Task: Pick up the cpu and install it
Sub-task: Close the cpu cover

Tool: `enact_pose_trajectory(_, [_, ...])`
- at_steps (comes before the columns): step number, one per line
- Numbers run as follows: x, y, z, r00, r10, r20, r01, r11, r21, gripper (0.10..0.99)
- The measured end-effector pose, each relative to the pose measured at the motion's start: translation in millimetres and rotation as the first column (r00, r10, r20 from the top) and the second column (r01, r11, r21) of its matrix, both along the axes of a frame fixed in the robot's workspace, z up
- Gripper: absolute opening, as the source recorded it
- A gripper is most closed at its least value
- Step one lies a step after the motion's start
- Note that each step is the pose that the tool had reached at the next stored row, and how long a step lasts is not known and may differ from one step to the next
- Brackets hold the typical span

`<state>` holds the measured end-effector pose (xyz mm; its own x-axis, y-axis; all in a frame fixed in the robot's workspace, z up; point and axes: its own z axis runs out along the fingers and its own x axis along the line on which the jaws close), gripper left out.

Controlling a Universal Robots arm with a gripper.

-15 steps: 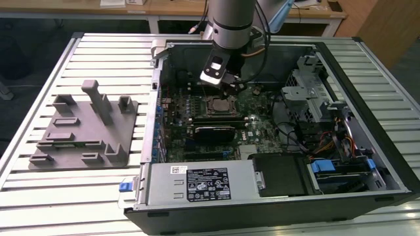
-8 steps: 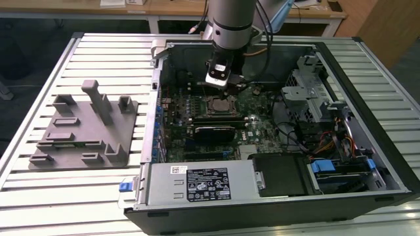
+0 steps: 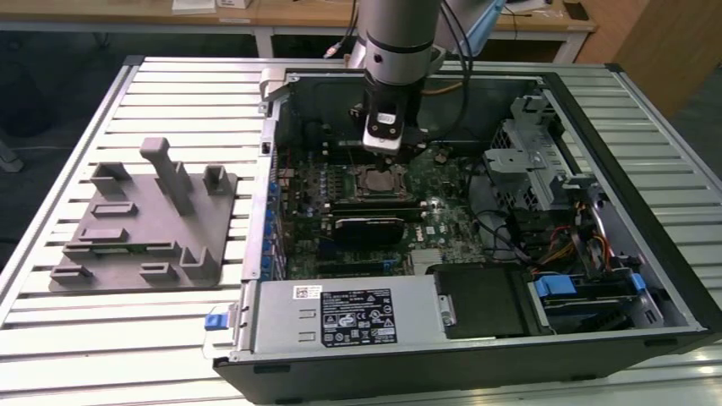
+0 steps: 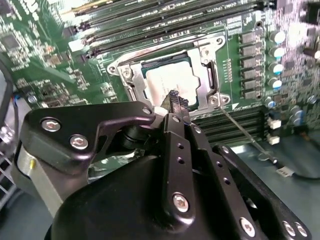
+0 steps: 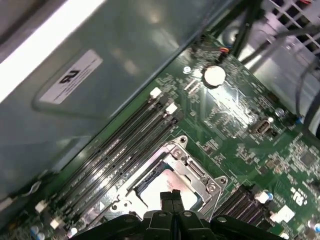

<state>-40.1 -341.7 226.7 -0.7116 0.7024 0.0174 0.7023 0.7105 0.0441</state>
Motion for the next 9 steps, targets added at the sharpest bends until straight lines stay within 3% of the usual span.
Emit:
enact_pose_trajectory(4, [-0.1, 0.0, -0.2, 0.9977, 0.067, 0.0000, -0.067, 0.9977, 0.000, 0.106])
enact_pose_trajectory(9, [-0.2, 0.0, -0.4, 0.9885, 0.151, 0.0000, -0.151, 0.9885, 0.000, 0.106])
